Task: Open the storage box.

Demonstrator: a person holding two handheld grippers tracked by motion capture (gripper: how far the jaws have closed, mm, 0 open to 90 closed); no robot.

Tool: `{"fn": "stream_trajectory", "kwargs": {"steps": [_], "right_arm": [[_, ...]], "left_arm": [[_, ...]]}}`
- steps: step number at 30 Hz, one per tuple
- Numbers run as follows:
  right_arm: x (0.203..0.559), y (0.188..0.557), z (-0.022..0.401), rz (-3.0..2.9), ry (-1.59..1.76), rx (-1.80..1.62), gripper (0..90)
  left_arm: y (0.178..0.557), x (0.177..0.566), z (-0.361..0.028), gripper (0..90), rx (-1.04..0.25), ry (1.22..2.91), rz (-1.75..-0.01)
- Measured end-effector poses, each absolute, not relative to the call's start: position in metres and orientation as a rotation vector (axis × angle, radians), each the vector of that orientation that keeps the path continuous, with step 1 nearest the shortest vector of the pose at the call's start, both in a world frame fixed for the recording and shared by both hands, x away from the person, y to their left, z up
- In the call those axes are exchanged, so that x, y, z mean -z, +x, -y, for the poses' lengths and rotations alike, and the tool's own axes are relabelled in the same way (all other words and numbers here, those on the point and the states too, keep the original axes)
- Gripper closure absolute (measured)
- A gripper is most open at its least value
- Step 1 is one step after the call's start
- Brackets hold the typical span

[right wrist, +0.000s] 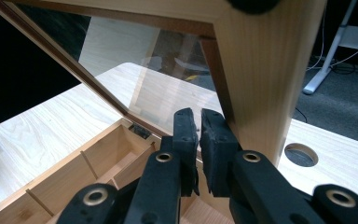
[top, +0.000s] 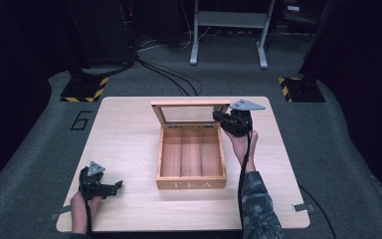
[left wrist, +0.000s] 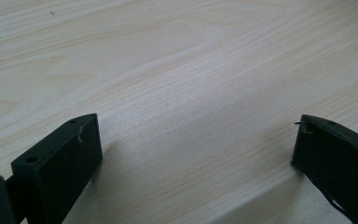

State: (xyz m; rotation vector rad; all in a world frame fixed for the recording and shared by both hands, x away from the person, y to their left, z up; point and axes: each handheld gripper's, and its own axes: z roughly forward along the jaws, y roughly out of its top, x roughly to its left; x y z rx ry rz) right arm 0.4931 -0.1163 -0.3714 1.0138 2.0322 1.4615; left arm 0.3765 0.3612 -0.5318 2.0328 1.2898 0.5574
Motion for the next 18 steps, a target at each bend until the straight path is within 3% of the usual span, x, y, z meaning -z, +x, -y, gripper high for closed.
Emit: {"fn": "stream_trajectory", "kwargs": {"steps": [18], "right_arm": [[0.3714, 0.4932, 0.1163, -2.032, 1.013, -1.461, 84.4]], "left_arm": [[0.3766, 0.5317, -0.3613, 1.1, -0.555, 2.034, -1.289]]}}
